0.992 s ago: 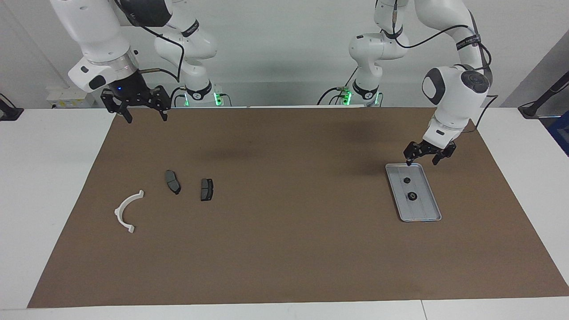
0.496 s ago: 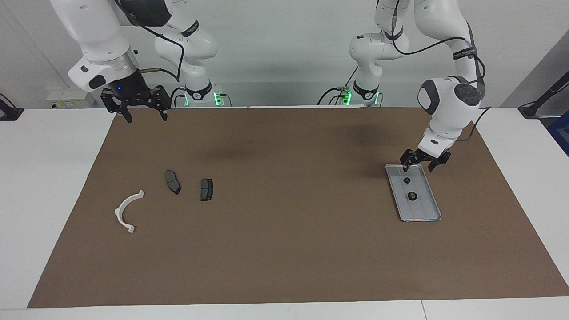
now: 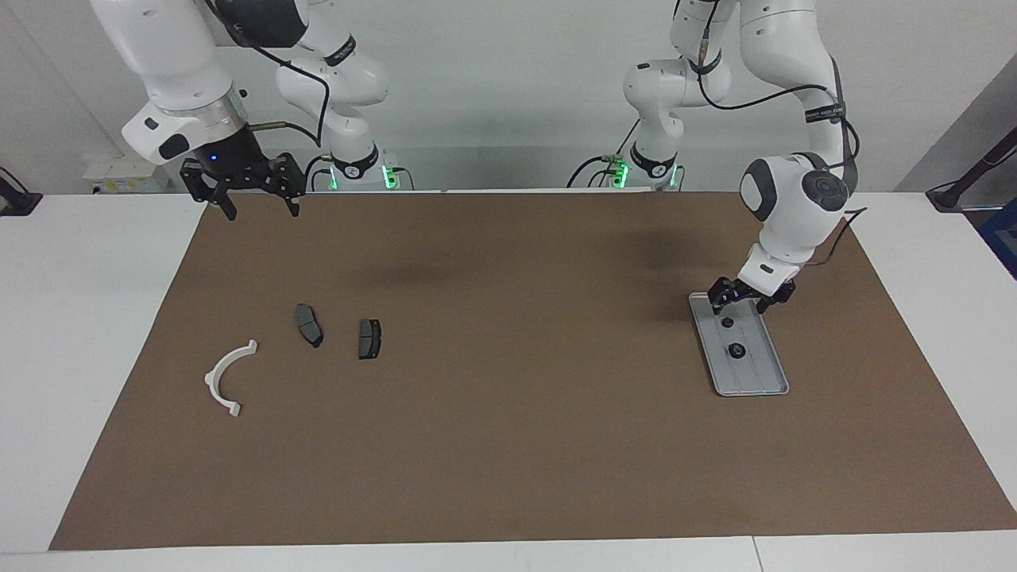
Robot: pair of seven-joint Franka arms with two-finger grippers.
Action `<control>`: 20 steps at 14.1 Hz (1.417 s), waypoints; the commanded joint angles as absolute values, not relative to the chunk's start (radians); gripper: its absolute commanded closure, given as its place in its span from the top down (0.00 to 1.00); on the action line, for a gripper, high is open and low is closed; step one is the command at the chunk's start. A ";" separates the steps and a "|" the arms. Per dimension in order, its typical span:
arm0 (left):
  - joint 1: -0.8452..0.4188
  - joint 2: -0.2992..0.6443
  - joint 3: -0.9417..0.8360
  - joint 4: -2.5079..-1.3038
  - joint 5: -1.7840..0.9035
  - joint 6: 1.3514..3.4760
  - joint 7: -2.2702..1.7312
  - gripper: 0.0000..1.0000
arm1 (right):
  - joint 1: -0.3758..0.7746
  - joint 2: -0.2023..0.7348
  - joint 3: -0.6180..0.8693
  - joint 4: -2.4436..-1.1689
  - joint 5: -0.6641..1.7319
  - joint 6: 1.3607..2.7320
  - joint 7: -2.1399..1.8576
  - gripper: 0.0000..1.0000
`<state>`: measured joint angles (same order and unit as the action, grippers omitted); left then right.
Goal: Place bearing gear from tray to pile
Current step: 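Grasp a dark bearing gear in the tray with the left gripper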
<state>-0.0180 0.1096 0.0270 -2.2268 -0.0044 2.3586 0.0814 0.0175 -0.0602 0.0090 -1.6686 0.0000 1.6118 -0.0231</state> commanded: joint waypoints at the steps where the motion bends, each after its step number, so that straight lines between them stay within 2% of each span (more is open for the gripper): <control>1: -0.018 0.129 0.028 -2.244 -0.012 2.407 0.101 1.00 | 0.014 -0.098 0.014 -1.749 0.002 1.677 -0.009 1.00; 11: -0.020 0.159 0.026 -2.244 -0.012 2.434 0.091 1.00 | 0.009 -0.098 0.014 -1.923 0.000 1.870 -0.002 1.00; 16: -0.021 0.160 0.026 -2.253 -0.012 2.433 0.086 1.00 | 0.021 -0.069 0.014 -1.991 0.000 1.962 0.061 1.00; 18: -0.023 0.160 0.026 -2.253 -0.012 2.434 0.084 0.94 | 0.021 -0.039 0.014 -1.994 -0.003 1.992 0.064 1.00; 20: -0.023 0.160 0.026 -2.253 -0.012 2.434 0.074 0.75 | 0.023 -0.005 0.014 -1.996 -0.005 2.034 0.093 1.00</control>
